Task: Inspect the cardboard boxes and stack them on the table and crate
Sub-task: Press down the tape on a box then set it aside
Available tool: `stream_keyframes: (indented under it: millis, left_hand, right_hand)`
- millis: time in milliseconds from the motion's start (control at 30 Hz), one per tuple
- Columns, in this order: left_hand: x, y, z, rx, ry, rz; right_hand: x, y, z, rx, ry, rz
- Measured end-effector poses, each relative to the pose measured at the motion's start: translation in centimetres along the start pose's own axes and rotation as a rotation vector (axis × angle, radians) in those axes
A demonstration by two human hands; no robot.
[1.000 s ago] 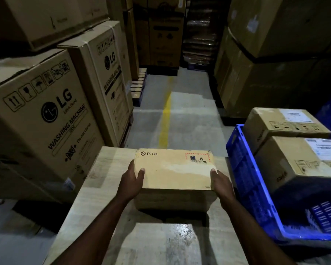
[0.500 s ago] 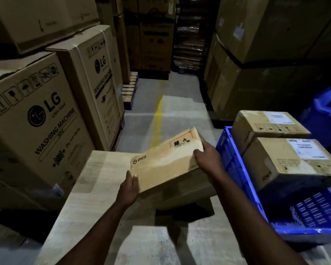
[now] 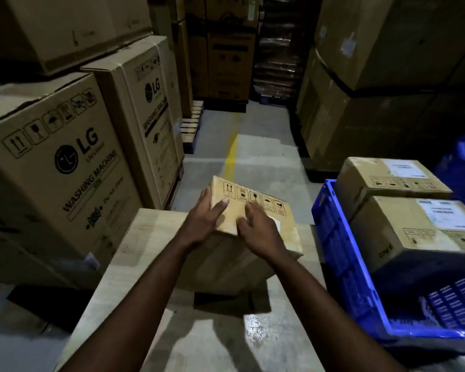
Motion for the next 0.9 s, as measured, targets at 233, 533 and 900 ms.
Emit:
stream_keyframes:
  millis: [233, 533, 900]
  left_hand:
    - [0.1, -1.4, 0.0, -0.855, 0.320, 0.165]
    - [1.4, -5.0, -2.7, -1.177, 0.517, 0.016]
    - [3.8, -7.6, -5.4, -1.082, 0.329, 0.050]
  right_hand:
    - [-0.6, 1.2, 3.7, 0.213, -0.065, 0.003]
    - [0.8, 4.4, 1.7, 0.409, -0.240, 0.049]
    - [0.6, 6.9, -1.3, 0.469, -0.394, -0.021]
Point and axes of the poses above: each hand's wrist, its own x-axis away from the middle knuckle, its own y-axis out of the palm, z = x × y, the point moved 1 cm from there along -x, towards the middle knuckle, and after that the axes turned 15 degrees about z, right-handed, at the moved point
